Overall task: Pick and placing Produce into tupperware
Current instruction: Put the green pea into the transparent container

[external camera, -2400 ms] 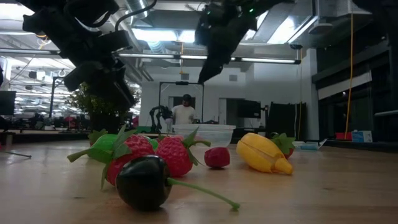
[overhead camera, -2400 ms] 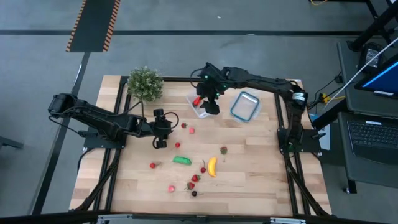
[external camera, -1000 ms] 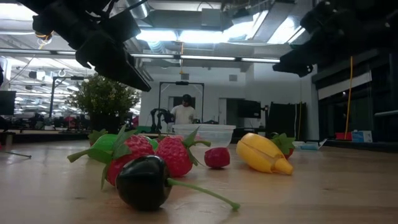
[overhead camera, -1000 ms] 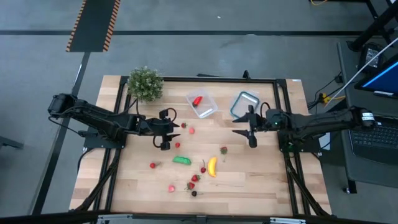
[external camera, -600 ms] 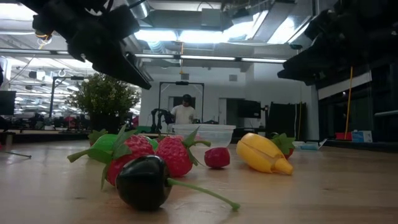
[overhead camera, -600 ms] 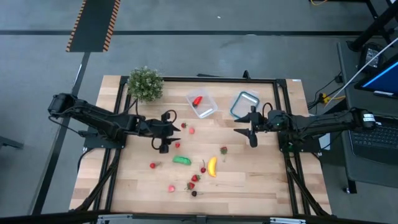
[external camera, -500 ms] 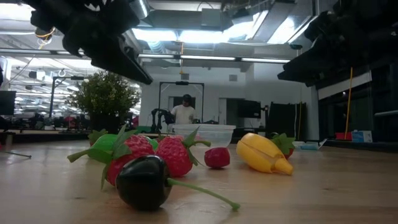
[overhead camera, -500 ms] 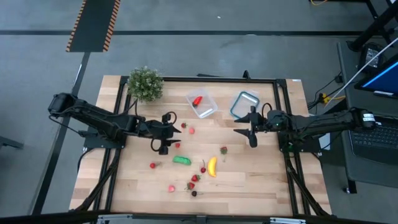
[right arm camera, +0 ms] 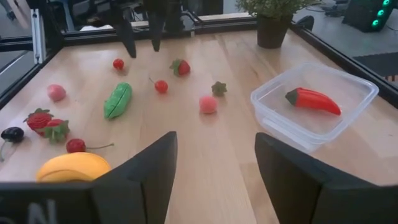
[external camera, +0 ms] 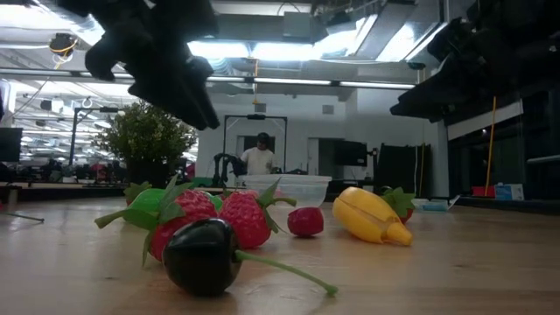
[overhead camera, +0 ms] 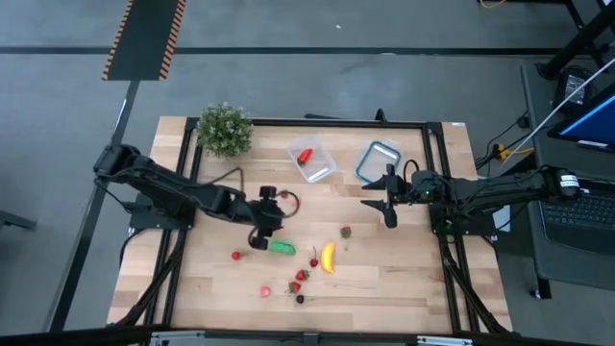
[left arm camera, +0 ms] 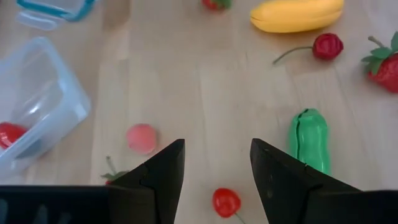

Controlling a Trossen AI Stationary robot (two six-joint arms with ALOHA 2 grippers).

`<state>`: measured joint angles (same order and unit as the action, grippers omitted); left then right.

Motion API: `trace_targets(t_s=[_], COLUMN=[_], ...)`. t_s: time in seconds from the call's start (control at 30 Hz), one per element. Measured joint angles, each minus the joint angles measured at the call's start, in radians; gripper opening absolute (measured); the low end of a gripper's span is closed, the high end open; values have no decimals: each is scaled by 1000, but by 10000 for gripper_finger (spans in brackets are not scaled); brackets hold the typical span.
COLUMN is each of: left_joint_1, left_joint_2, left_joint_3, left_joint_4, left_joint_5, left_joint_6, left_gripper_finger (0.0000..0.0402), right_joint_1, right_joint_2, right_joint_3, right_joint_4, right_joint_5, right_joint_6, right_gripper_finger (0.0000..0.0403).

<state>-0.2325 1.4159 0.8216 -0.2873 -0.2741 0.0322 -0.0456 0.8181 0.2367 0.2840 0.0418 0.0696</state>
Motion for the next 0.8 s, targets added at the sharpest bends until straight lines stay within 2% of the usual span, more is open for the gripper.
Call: trace_targets(t_s=[0.13,0.47,0.67,0.8], left_joint_1=[-19,-118,-173,-193], left_joint_2=[81,247,263,264], left_joint_3=[74,283,321,321], left_joint_4=[-52,-316,-326,-332], left_joint_5=[1,3,33,30], left_joint_6=[-13,-133,-201,-239], left_gripper_finger=[176,176,176,176], right_joint_1=[0,0,0,1], right_joint_2=[0,0,0,0], right_joint_3=[0,0,0,0], right_joint_4=[-26,-101,-103,-103], right_joint_5=[0,-1,-1,-42], right_joint_6=[0,18,28,34], right_gripper_finger=[218,218,218,218])
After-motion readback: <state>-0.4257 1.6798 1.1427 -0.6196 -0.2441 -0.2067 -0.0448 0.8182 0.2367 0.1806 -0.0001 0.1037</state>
